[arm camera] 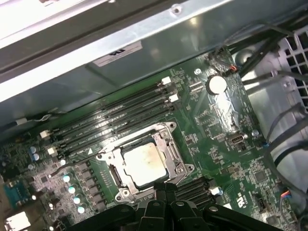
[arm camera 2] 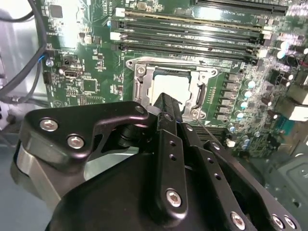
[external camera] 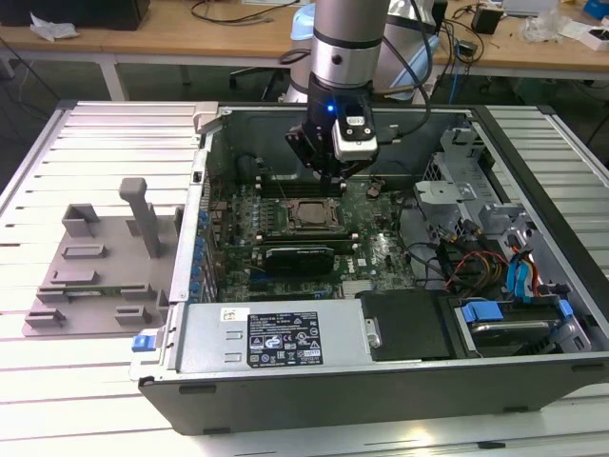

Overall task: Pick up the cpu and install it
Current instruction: 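Install the first cpu locking lever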

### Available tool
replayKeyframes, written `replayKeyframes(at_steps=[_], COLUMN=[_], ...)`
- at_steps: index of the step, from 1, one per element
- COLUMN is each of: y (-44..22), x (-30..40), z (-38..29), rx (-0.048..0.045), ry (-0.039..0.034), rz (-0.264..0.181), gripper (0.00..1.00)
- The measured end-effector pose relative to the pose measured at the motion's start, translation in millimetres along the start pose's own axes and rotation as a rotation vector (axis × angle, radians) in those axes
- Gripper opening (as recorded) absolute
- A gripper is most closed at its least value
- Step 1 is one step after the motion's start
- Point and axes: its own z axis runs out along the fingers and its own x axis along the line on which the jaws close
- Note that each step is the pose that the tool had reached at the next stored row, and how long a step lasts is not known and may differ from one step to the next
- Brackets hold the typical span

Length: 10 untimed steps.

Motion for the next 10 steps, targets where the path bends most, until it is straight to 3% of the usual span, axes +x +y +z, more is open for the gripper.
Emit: replayKeyframes(at_steps=[10], y=[0.0], x=[0.0], z=[0.0], rx=[-0.0006], ry=[-0.0044], rz=[-0.108], gripper=[0.11])
